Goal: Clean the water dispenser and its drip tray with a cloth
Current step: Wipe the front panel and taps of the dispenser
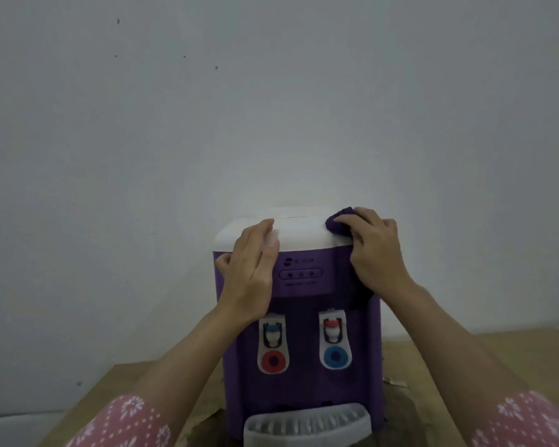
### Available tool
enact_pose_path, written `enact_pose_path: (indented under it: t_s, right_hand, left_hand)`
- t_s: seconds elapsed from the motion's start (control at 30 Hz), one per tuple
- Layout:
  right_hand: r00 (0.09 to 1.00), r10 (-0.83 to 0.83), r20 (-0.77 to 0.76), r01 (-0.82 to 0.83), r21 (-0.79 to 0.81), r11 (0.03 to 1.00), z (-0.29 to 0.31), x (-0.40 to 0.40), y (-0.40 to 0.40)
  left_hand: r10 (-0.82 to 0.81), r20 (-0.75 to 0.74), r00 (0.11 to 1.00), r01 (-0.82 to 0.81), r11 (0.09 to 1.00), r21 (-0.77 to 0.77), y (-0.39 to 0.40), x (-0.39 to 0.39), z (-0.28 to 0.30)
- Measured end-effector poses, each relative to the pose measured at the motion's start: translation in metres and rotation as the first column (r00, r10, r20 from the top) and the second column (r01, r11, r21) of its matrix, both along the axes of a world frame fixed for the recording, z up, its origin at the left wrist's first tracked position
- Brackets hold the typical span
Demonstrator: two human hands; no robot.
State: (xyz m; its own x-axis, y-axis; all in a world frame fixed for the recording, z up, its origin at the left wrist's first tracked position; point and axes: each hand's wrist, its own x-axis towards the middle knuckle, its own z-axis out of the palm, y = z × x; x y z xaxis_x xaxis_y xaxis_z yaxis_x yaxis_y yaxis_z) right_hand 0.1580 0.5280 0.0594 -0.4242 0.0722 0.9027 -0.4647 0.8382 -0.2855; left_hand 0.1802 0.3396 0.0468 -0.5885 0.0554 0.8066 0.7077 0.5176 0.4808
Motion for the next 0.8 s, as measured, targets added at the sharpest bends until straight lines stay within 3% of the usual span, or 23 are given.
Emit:
enact_pose_path:
  t_s: [0.1, 0.17, 0.27, 0.33, 0.43, 0.6, 0.67, 0.8]
  right_hand:
    - [0.998, 0.065, 0.018, -0.064, -0.059, 0.996, -0.031, 0.013, 0.012]
    - [0.994, 0.03, 0.106, -0.014, -0.15, 0.989, -0.046, 0.018, 0.021]
    - [0.995, -0.078, 0.065, 0.095, -0.33, 0.939, -0.047, 0.023, 0.013]
    - [0.995, -0.093, -0.025, 0.084, -0.247, 0.965, -0.039, 0.028, -0.01]
    - [0.986, -0.089, -0.143, 0.092, 0.014, 0.996, -0.026, 0.031, -0.046]
    - [0.955, -0.151, -0.255, 0.231, 0.324, 0.917, -0.011, 0.022, -0.074]
    - [0.958, -0.168, -0.233, 0.236, 0.309, 0.921, -0.014, 0.017, -0.067]
    - [0.985, -0.13, -0.117, 0.139, 0.072, 0.988, -0.022, 0.009, -0.04]
  left_hand:
    - [0.014, -0.029, 0.999, -0.014, 1.0, -0.013, 0.005, 0.002, -0.006]
    - [0.029, -0.036, 0.999, -0.029, 0.999, -0.014, 0.01, 0.002, -0.007]
    - [0.041, -0.06, 0.997, -0.038, 0.998, 0.054, 0.016, 0.001, -0.007]
    - [0.029, -0.068, 0.997, -0.02, 0.992, 0.122, 0.018, -0.001, -0.005]
    - [0.021, -0.087, 0.996, -0.008, 0.988, 0.155, 0.018, -0.001, -0.005]
    - [-0.005, -0.109, 0.994, 0.023, 0.986, 0.166, 0.016, -0.003, -0.008]
    - [0.023, -0.099, 0.995, -0.009, 0.99, 0.138, 0.016, -0.006, -0.009]
    - [0.105, -0.123, 0.987, -0.1, 0.994, 0.048, 0.019, -0.012, -0.011]
